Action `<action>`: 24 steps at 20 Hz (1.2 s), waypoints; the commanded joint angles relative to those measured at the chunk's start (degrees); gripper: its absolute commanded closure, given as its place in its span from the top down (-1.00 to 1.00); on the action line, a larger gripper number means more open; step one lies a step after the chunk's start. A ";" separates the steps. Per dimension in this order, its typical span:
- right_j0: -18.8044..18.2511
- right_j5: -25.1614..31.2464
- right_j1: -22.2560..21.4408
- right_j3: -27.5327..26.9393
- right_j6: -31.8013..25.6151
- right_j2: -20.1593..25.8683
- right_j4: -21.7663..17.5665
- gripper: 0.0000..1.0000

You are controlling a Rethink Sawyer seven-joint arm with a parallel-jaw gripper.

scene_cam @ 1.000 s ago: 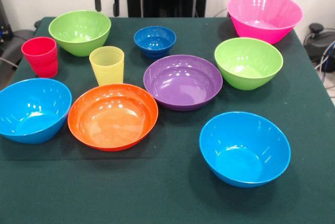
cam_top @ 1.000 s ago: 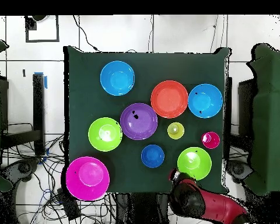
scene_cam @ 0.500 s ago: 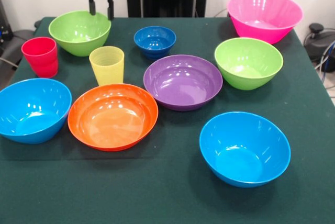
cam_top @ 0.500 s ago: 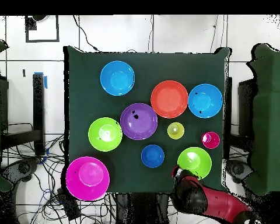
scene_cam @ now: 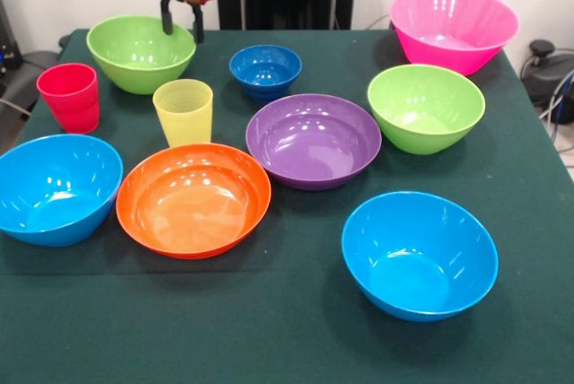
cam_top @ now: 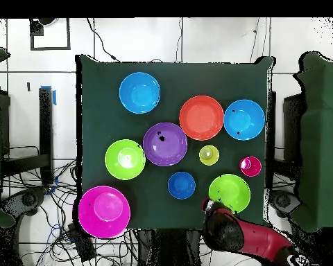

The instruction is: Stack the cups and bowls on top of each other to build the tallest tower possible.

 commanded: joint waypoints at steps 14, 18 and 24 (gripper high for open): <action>0.74 3.78 1.95 -4.12 1.49 4.73 -1.43 1.00; 0.25 4.34 1.14 -3.43 1.35 5.23 -1.32 1.00; -2.98 6.54 -0.33 -1.69 -0.55 8.83 -1.78 1.00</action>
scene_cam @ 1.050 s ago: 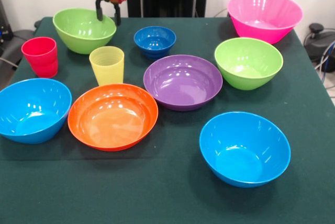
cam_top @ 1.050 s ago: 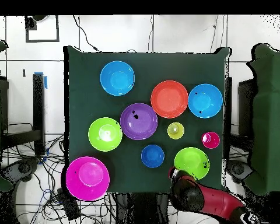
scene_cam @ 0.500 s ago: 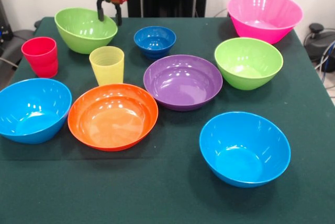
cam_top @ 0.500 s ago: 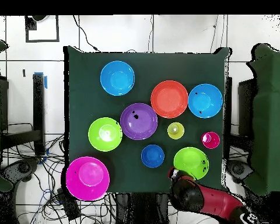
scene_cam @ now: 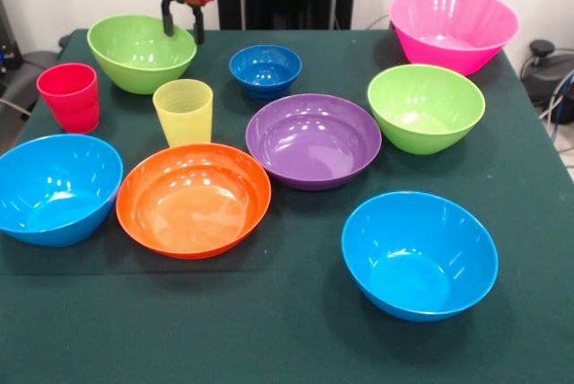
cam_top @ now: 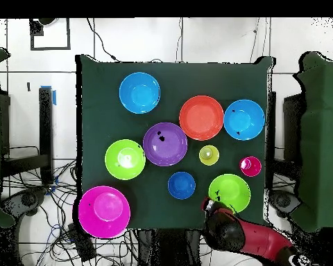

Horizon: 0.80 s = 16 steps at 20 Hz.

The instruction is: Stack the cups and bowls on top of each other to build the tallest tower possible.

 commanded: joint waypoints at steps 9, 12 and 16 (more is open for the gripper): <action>-1.79 6.95 0.53 -2.11 -0.57 8.72 -1.99 1.00; -1.69 7.01 0.66 -2.19 -0.48 8.92 -1.91 1.00; -1.50 7.60 0.68 -2.53 -0.52 8.97 -1.63 1.00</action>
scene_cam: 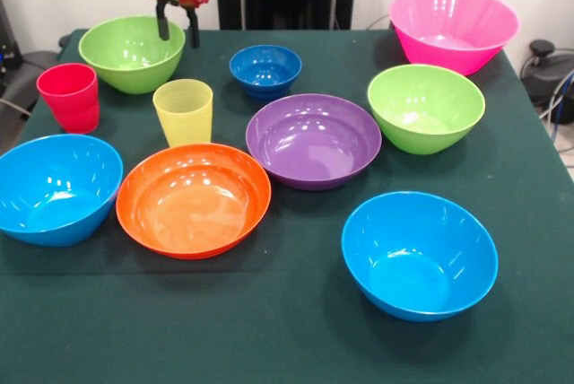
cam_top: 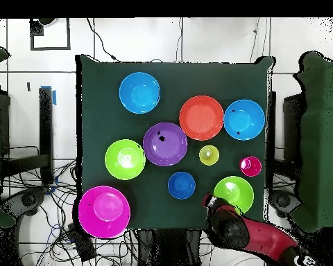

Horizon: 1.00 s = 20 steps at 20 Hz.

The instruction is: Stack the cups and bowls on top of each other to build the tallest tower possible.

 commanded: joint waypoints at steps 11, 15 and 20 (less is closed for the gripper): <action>2.21 6.37 2.38 -3.44 -0.09 4.81 -1.85 1.00; 2.62 5.73 2.93 -3.81 -0.06 3.95 -2.40 1.00; 2.46 6.31 3.11 -3.99 -0.55 4.04 -2.54 1.00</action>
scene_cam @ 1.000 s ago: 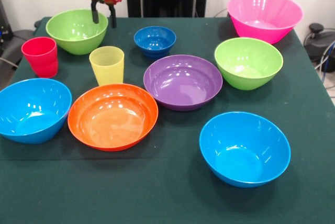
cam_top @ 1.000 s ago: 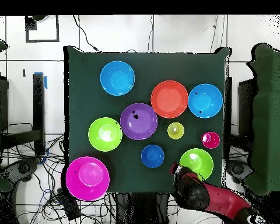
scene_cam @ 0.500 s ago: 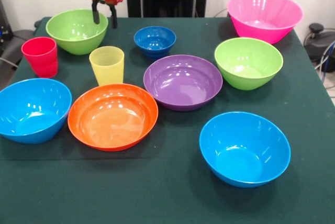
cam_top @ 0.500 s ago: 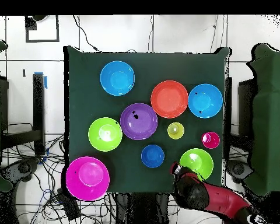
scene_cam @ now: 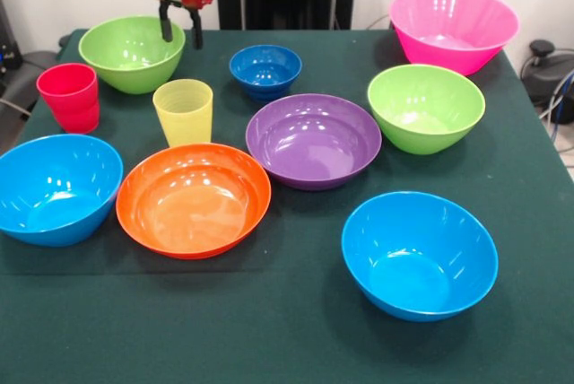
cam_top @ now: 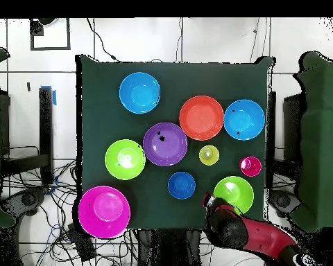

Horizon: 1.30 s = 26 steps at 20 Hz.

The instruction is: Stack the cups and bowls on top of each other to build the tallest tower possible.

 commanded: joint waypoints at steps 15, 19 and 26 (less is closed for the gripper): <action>3.04 4.71 3.20 -4.04 0.28 2.62 -2.83 1.00; 3.26 2.50 3.40 -3.60 1.41 1.77 -2.97 -1.00; 4.68 2.56 2.38 -4.06 1.05 1.15 -3.26 -1.00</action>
